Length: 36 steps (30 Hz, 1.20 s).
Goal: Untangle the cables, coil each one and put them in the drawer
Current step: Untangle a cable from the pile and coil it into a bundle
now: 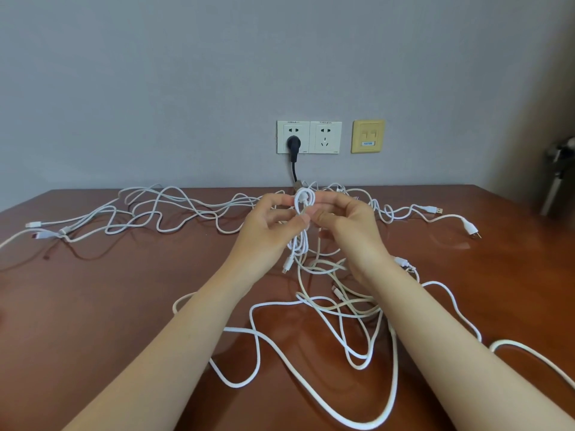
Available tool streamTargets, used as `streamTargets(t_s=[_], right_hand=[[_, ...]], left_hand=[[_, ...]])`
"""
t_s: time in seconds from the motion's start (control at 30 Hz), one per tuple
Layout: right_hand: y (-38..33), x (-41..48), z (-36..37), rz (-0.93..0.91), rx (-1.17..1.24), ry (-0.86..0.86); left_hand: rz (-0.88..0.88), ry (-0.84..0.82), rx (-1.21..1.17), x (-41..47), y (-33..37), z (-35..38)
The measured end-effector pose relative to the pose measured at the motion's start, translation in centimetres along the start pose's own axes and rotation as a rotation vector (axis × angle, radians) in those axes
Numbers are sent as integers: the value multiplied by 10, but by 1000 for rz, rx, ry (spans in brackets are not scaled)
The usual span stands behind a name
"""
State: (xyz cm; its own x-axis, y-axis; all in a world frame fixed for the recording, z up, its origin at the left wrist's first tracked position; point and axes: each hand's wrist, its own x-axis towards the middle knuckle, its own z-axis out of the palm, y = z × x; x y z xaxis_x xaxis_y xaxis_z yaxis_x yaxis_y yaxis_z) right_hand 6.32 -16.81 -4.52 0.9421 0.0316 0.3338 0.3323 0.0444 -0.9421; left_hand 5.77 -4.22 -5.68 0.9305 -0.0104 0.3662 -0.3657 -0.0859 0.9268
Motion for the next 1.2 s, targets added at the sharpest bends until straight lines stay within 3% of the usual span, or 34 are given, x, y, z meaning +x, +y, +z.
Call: streamTargets(t_s=[0.1, 0.2, 0.33, 0.47, 0.67, 0.87, 1.1, 1.2], right_hand=[[-1, 0, 0, -16, -6, -10], [-3, 1, -2, -9, 18, -7], [0, 2, 2, 135, -16, -115], [-4, -2, 8, 233, -28, -285], [-9, -5, 10, 183, 50, -223], [-9, -2, 22, 194, -30, -163], [-27, 3, 67, 109, -106, -202], [-34, 3, 89, 66, -134, -218]], left_hand=[[-21, 44, -61, 1, 1, -1], [-113, 43, -272, 1, 3, -3], [-144, 65, -532, 4, 10, -9], [-100, 82, -570, 7, 12, -17], [-126, 90, -550, 5, 18, -35], [-159, 155, -108, -3, 28, -76], [244, 85, 784, -15, 38, -115], [305, 159, 1086, -20, 48, -136]])
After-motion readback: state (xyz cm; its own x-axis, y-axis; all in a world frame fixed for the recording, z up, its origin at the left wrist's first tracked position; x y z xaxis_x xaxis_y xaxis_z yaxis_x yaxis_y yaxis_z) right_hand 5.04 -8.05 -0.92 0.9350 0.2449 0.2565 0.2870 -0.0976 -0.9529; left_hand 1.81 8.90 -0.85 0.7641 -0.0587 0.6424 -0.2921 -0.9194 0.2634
